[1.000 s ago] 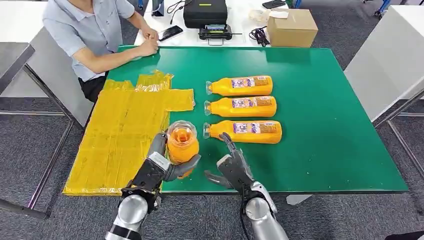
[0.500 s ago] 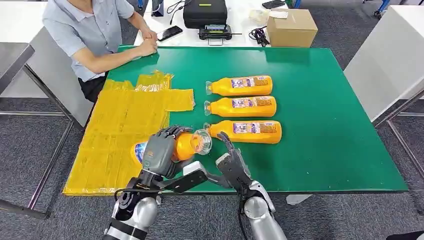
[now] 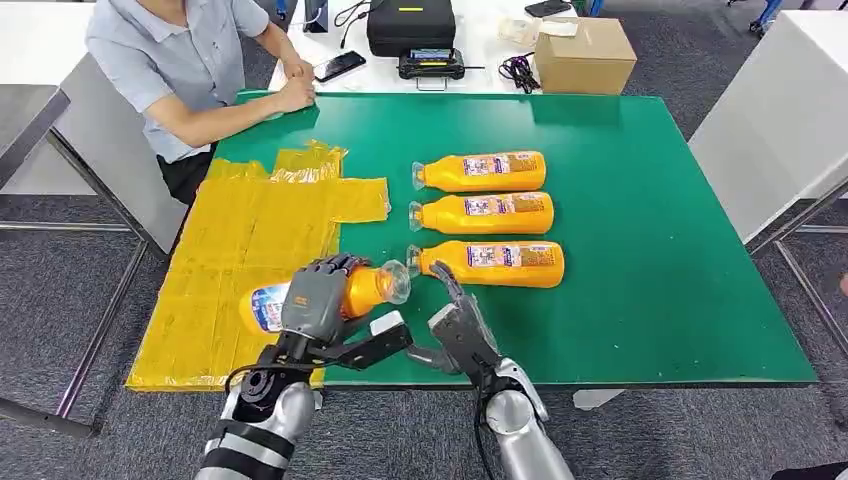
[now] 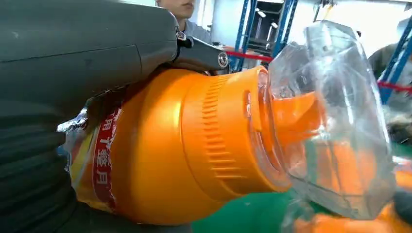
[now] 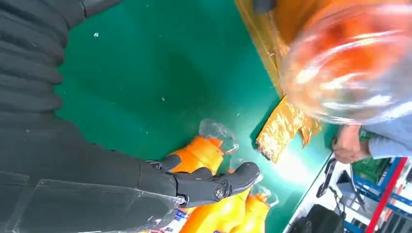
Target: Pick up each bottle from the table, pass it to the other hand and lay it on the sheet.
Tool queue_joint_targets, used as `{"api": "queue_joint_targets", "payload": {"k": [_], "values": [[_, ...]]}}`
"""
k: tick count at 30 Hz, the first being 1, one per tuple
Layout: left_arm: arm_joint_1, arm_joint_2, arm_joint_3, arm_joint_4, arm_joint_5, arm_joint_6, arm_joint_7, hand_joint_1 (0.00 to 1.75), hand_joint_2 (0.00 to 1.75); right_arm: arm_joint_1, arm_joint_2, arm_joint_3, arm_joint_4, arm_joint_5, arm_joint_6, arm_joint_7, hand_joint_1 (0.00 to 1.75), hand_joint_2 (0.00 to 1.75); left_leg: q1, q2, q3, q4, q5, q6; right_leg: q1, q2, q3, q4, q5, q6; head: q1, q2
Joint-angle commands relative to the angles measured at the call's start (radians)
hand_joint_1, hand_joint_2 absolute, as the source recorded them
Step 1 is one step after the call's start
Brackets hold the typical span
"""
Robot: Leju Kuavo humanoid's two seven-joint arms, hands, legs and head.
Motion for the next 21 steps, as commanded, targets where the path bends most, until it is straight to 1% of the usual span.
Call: {"api": "queue_joint_targets", "payload": {"k": [1, 5, 7, 9, 10, 11, 13, 15, 16, 17, 21], "values": [[-0.165, 0.104, 0.034, 0.327, -0.162, 0.092, 0.050, 1.75, 1.75, -0.064, -0.025, 0.057, 0.100, -0.020, 0.006, -0.019, 0.00, 1.75, 0.001, 0.003, 0.006, -0.001, -0.001, -0.003, 0.002, 0.002, 0.005, -0.001, 0.000, -0.003, 0.000, 0.000], [-0.192, 0.138, -0.046, 0.417, -0.162, 0.159, 0.043, 1.75, 1.75, -0.075, -0.035, 0.070, 0.116, -0.036, 0.000, -0.028, 0.00, 1.75, 0.001, 0.001, 0.005, -0.002, 0.000, -0.002, 0.001, 0.001, 0.005, -0.001, -0.001, -0.002, 0.000, 0.000], [-0.199, 0.159, -0.112, 0.442, -0.162, 0.175, 0.074, 1.75, 1.75, -0.078, -0.037, 0.072, 0.121, -0.040, -0.001, -0.030, 0.00, 1.75, 0.001, 0.002, 0.006, -0.001, -0.001, -0.003, 0.002, 0.001, 0.005, -0.001, -0.001, -0.003, 0.000, 0.000], [-0.209, 0.170, -0.146, 0.472, -0.162, 0.189, 0.054, 1.75, 1.75, -0.085, -0.038, 0.077, 0.131, -0.044, -0.001, -0.032, 0.00, 1.75, 0.001, 0.001, 0.004, -0.001, 0.000, -0.002, 0.001, 0.000, 0.003, -0.001, 0.000, -0.002, 0.000, 0.000], [-0.219, 0.184, -0.180, 0.497, -0.162, 0.189, 0.048, 1.75, 1.75, -0.090, -0.039, 0.081, 0.140, -0.049, 0.000, -0.036, 0.00, 1.75, 0.001, 0.001, 0.006, -0.001, -0.001, -0.003, 0.001, 0.000, 0.006, -0.001, -0.001, -0.003, 0.000, 0.000], [-0.227, 0.194, -0.205, 0.515, -0.162, 0.196, 0.066, 1.75, 1.75, -0.094, -0.040, 0.086, 0.148, -0.050, 0.000, -0.037, 0.00, 1.75, 0.001, 0.001, 0.005, -0.001, -0.001, -0.002, 0.001, 0.001, 0.005, -0.001, -0.001, -0.002, 0.000, 0.000], [-0.231, 0.194, -0.206, 0.532, -0.162, 0.206, 0.068, 1.75, 1.75, -0.098, -0.040, 0.089, 0.157, -0.053, -0.001, -0.039, 0.00, 1.75, 0.001, 0.003, 0.006, -0.001, -0.001, -0.003, 0.001, 0.002, 0.006, -0.001, -0.001, -0.003, 0.000, 0.000], [-0.231, 0.197, -0.205, 0.534, -0.162, 0.205, 0.068, 1.75, 1.75, -0.097, -0.040, 0.089, 0.158, -0.053, -0.001, -0.039, 0.00, 1.75, 0.001, 0.002, 0.004, -0.001, -0.001, -0.002, 0.001, 0.002, 0.004, -0.001, 0.000, -0.002, 0.000, 0.000], [-0.236, 0.196, -0.197, 0.545, -0.162, 0.195, 0.052, 1.75, 1.75, -0.099, -0.042, 0.091, 0.162, -0.055, -0.001, -0.041, 0.00, 1.75, 0.001, 0.003, 0.006, -0.001, -0.001, -0.003, 0.001, 0.003, 0.005, -0.001, -0.001, -0.003, 0.000, 0.000], [-0.241, 0.206, -0.221, 0.553, -0.162, 0.198, 0.065, 1.75, 1.75, -0.100, -0.044, 0.093, 0.164, -0.056, -0.002, -0.043, 0.00, 1.75, 0.001, 0.003, 0.004, -0.001, -0.001, -0.003, 0.001, 0.003, 0.004, 0.000, 0.000, -0.002, 0.000, 0.000], [-0.241, 0.207, -0.221, 0.555, -0.162, 0.199, 0.065, 1.75, 1.75, -0.100, -0.044, 0.093, 0.164, -0.057, -0.003, -0.043, 0.00, 1.75, 0.000, 0.003, 0.003, -0.001, -0.001, -0.002, 0.000, 0.003, 0.002, 0.000, 0.000, -0.002, 0.000, 0.000]]}}
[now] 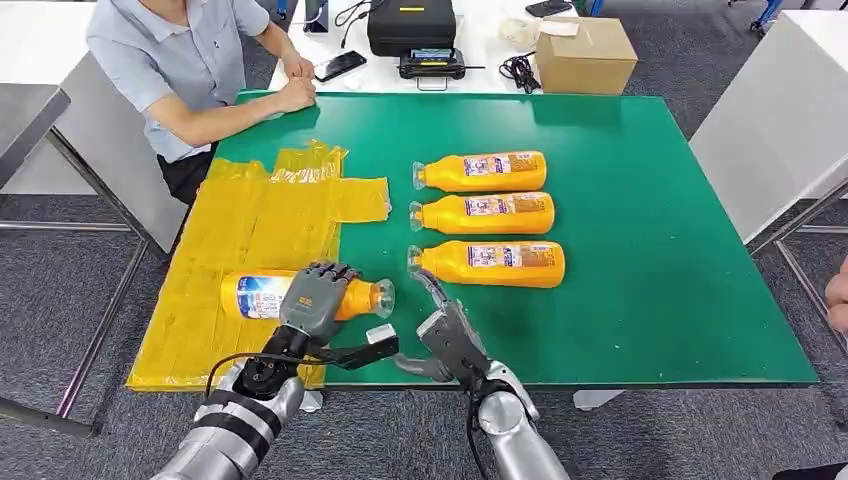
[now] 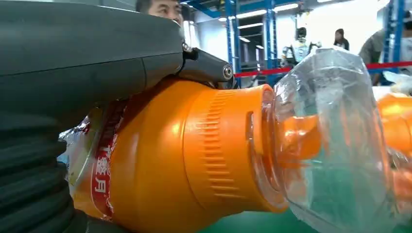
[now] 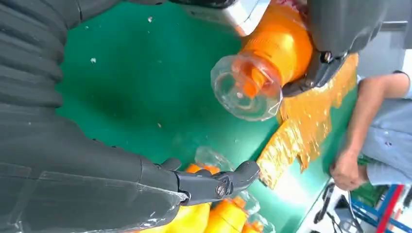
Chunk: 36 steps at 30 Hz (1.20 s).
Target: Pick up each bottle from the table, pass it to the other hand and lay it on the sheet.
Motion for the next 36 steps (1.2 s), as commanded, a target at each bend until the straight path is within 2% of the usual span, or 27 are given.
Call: {"api": "queue_joint_targets", "payload": {"k": [1, 7, 8, 10, 14, 15, 16, 17, 18, 19, 25, 36], "values": [[-0.049, 0.071, -0.094, 0.138, -0.007, -0.009, 0.005, 1.75, 1.75, -0.073, -0.028, 0.030, 0.079, -0.010, -0.003, -0.011, 0.00, 1.75, 0.000, 0.003, 0.003, -0.001, -0.001, -0.001, 0.000, 0.002, 0.002, -0.001, 0.000, -0.002, 0.000, 0.000], [-0.068, 0.080, -0.091, 0.189, -0.007, -0.026, 0.026, 1.75, 1.75, -0.078, -0.033, 0.035, 0.085, -0.017, -0.006, -0.017, 0.00, 1.75, 0.000, 0.003, 0.003, -0.001, -0.001, -0.001, 0.000, 0.003, 0.002, 0.000, 0.000, -0.001, 0.000, 0.000], [-0.071, 0.083, -0.092, 0.197, -0.007, -0.029, 0.029, 1.54, 1.75, -0.078, -0.034, 0.035, 0.085, -0.018, -0.006, -0.017, 0.00, 1.75, 0.001, 0.005, 0.005, 0.000, -0.002, -0.002, 0.001, 0.004, 0.003, 0.000, -0.001, -0.003, 0.000, 0.000], [-0.071, 0.083, -0.074, 0.208, -0.007, -0.034, 0.033, 1.34, 1.75, -0.077, -0.036, 0.035, 0.087, -0.019, -0.006, -0.018, 0.00, 1.75, 0.001, 0.005, 0.005, 0.000, -0.002, -0.002, 0.001, 0.004, 0.004, 0.000, -0.001, -0.003, 0.000, 0.000], [-0.071, 0.084, -0.071, 0.210, -0.007, -0.031, 0.030, 1.34, 1.75, -0.077, -0.037, 0.034, 0.088, -0.020, -0.006, -0.019, 0.00, 1.75, 0.002, 0.006, 0.005, 0.000, -0.002, -0.003, 0.002, 0.004, 0.004, 0.000, -0.001, -0.003, -0.002, 0.000], [-0.071, 0.084, -0.071, 0.210, -0.007, -0.031, 0.030, 1.34, 1.75, -0.077, -0.037, 0.034, 0.088, -0.020, -0.006, -0.019, 0.00, 1.75, 0.001, 0.002, 0.004, -0.001, -0.001, -0.002, 0.001, 0.000, 0.003, 0.000, -0.001, -0.002, 0.000, 0.000], [-0.071, 0.084, -0.071, 0.210, -0.007, -0.031, 0.030, 1.05, 1.75, -0.077, -0.037, 0.034, 0.088, -0.020, -0.006, -0.019, 0.00, 1.75, 0.001, 0.001, 0.004, -0.001, 0.000, -0.002, 0.001, 0.000, 0.003, 0.000, 0.000, -0.002, 0.000, 0.000], [-0.070, 0.084, -0.070, 0.213, -0.007, -0.033, 0.031, 0.49, 1.75, -0.077, -0.037, 0.035, 0.088, -0.020, -0.006, -0.019, 0.00, 1.75, 0.001, 0.002, 0.006, -0.001, -0.001, -0.002, 0.001, 0.002, 0.004, -0.001, -0.001, -0.003, -0.001, 0.000], [-0.076, 0.082, -0.058, 0.230, -0.006, -0.053, 0.033, 0.07, 1.75, -0.078, -0.038, 0.035, 0.091, -0.021, -0.006, -0.020, 0.00, 1.75, 0.001, 0.003, 0.005, 0.000, -0.001, -0.002, 0.001, 0.002, 0.004, -0.001, 0.000, -0.002, 0.000, 0.000], [-0.074, 0.085, -0.057, 0.231, -0.006, -0.052, 0.033, 0.00, 1.75, -0.078, -0.039, 0.035, 0.091, -0.021, -0.006, -0.020, 0.00, 1.75, 0.002, 0.003, 0.007, 0.000, -0.002, -0.003, 0.002, 0.003, 0.005, -0.001, -0.001, -0.003, 0.000, 0.000], [-0.085, 0.068, 0.000, 0.299, -0.001, -0.154, 0.010, 0.00, 1.75, -0.088, -0.043, 0.032, 0.114, -0.028, -0.006, -0.026, 0.00, 1.75, 0.001, 0.003, 0.009, -0.001, -0.001, -0.002, 0.001, 0.002, 0.008, -0.001, 0.000, -0.003, 0.000, 0.000], [-0.084, 0.035, 0.049, 0.268, -0.004, -0.118, -0.015, 0.00, 1.75, -0.082, -0.044, 0.028, 0.107, -0.030, -0.013, -0.030, 0.00, 1.75, 0.001, 0.003, 0.014, -0.001, 0.000, -0.003, 0.001, 0.001, 0.012, -0.001, 0.000, -0.003, 0.000, 0.000]]}}
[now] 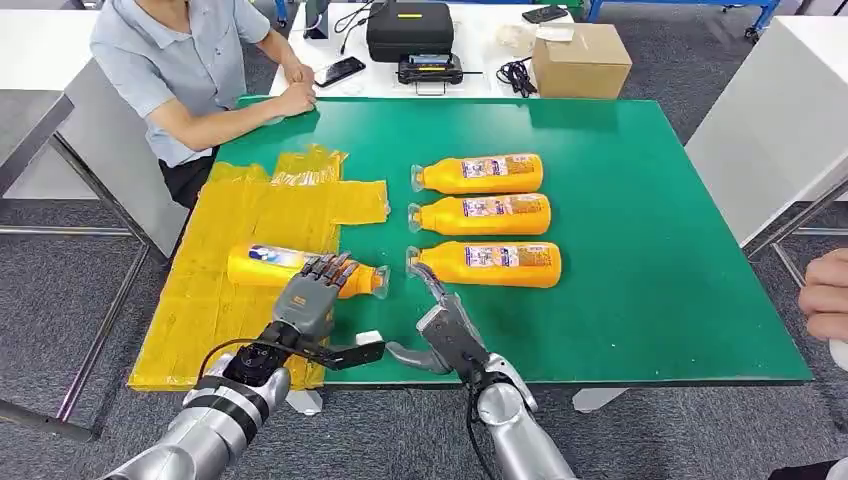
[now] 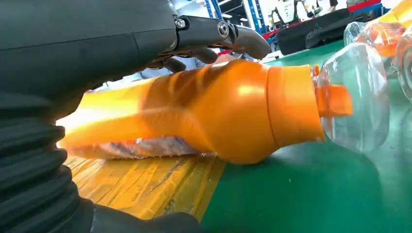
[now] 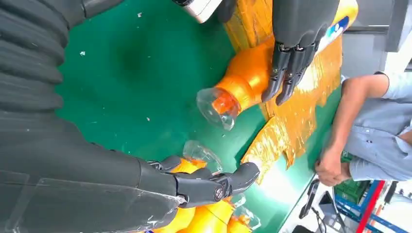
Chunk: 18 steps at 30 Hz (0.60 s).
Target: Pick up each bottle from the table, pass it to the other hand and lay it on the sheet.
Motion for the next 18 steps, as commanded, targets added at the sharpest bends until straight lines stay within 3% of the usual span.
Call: {"api": "queue_joint_targets", "payload": {"k": [1, 18], "values": [[0.011, -0.015, 0.062, 0.073, -0.005, 0.004, -0.020, 0.00, 1.75, -0.034, -0.029, 0.013, 0.054, -0.001, -0.007, -0.003, 0.00, 1.75, 0.000, 0.002, 0.002, -0.001, 0.000, -0.001, 0.000, 0.001, 0.001, -0.001, 0.000, -0.001, 0.000, 0.000], [0.015, -0.018, 0.075, 0.060, 0.000, 0.009, -0.022, 0.00, 1.75, -0.032, -0.028, 0.012, 0.048, -0.001, -0.008, -0.003, 0.00, 1.75, 0.001, 0.002, 0.002, -0.001, 0.000, -0.002, 0.001, 0.002, 0.002, -0.001, 0.000, -0.002, 0.000, 0.000]]}}
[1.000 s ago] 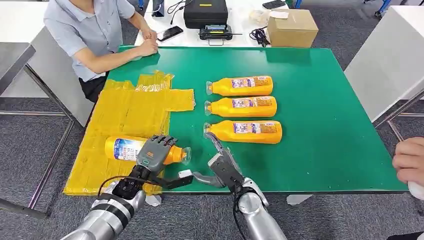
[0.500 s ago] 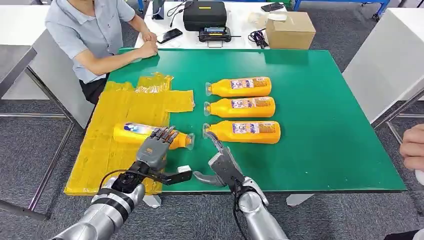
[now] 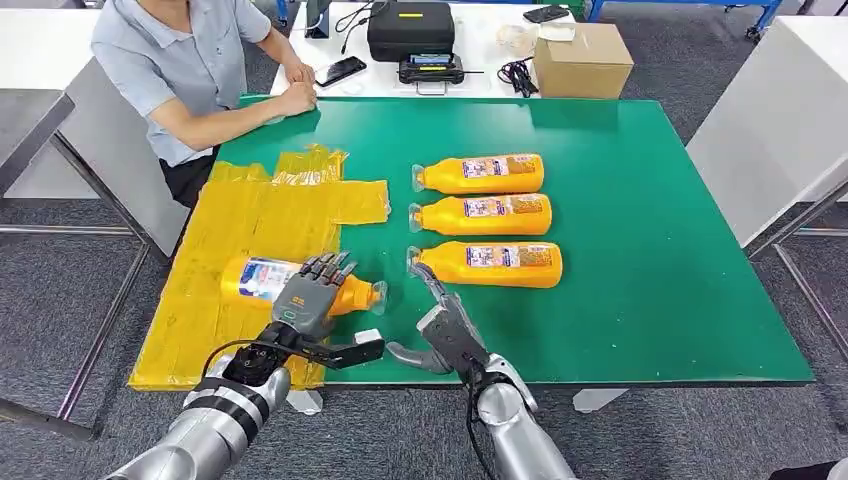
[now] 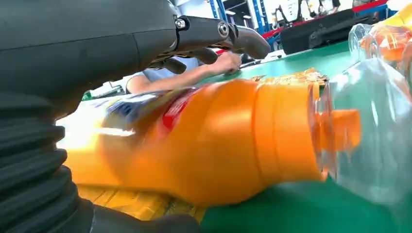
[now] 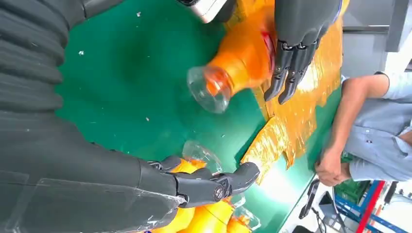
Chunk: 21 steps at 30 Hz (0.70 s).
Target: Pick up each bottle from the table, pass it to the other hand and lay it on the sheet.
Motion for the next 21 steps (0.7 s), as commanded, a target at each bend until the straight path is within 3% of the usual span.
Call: {"api": "queue_joint_targets", "payload": {"k": [1, 12, 13, 16, 21], "values": [[0.012, 0.001, 0.034, 0.053, -0.004, -0.012, -0.005, 0.00, 1.75, -0.030, -0.026, 0.013, 0.041, -0.001, -0.005, -0.002, 0.00, 1.75, 0.001, 0.002, 0.002, -0.001, -0.001, -0.001, 0.001, 0.002, 0.002, -0.001, 0.000, -0.002, 0.000, 0.000], [0.041, -0.039, 0.084, -0.024, 0.024, -0.019, -0.071, 0.00, 1.75, -0.015, -0.028, 0.010, 0.010, 0.001, -0.012, -0.001, 0.00, 1.75, 0.002, 0.003, 0.003, -0.001, -0.002, -0.003, 0.002, 0.002, 0.003, -0.001, -0.001, -0.004, 0.000, 0.000], [0.072, -0.092, 0.161, -0.109, 0.221, -0.034, -0.252, 0.00, 1.75, 0.001, -0.026, 0.001, -0.012, 0.011, -0.028, 0.003, 0.00, 1.75, 0.001, 0.002, 0.002, -0.001, -0.001, -0.002, 0.001, 0.001, 0.002, -0.001, 0.000, -0.002, 0.000, 0.000], [0.191, -0.129, 0.105, -0.440, 0.290, -0.210, -0.213, 0.00, 1.75, 0.041, -0.025, -0.011, -0.069, 0.031, -0.022, 0.014, 0.00, 1.75, 0.001, -0.002, 0.000, 0.000, -0.001, -0.001, 0.001, -0.002, 0.001, 0.000, -0.001, -0.002, 0.000, 0.000], [0.211, -0.124, 0.121, -0.506, 0.346, -0.203, -0.206, 0.00, 1.75, 0.045, -0.016, -0.006, -0.091, 0.043, -0.020, 0.014, 0.00, 1.75, 0.000, 0.002, -0.003, 0.001, -0.002, -0.002, 0.001, 0.001, -0.004, 0.001, -0.002, -0.002, 0.000, 0.000]]}}
